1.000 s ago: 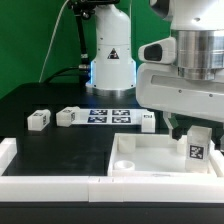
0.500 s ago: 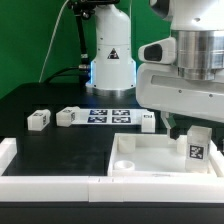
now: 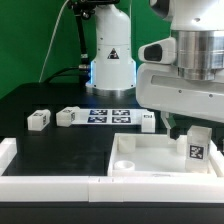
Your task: Assemble one leg
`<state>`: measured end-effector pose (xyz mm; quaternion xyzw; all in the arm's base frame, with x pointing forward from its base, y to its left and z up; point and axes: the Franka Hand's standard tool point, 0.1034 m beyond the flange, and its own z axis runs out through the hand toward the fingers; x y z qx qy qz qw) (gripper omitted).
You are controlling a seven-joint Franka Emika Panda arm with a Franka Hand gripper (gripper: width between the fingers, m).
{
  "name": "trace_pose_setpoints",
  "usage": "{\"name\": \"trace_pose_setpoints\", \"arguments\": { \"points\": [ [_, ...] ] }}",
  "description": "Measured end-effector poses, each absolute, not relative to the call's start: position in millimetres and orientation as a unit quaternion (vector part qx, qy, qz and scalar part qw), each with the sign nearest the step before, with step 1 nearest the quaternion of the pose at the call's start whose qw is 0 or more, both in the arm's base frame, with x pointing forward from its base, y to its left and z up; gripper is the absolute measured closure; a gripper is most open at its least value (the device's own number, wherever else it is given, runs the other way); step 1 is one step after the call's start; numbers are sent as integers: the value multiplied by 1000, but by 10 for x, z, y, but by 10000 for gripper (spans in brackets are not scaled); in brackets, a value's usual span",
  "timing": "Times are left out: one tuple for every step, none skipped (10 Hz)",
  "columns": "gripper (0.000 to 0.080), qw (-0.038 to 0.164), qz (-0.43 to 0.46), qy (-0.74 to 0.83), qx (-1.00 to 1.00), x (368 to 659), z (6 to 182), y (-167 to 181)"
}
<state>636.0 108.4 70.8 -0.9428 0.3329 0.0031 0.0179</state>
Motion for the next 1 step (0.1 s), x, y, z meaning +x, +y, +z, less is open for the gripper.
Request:
{"name": "trace_pose_setpoints", "arguments": {
  "points": [
    [150,18,3,333,-943,6360,708,1084]
  ]
}}
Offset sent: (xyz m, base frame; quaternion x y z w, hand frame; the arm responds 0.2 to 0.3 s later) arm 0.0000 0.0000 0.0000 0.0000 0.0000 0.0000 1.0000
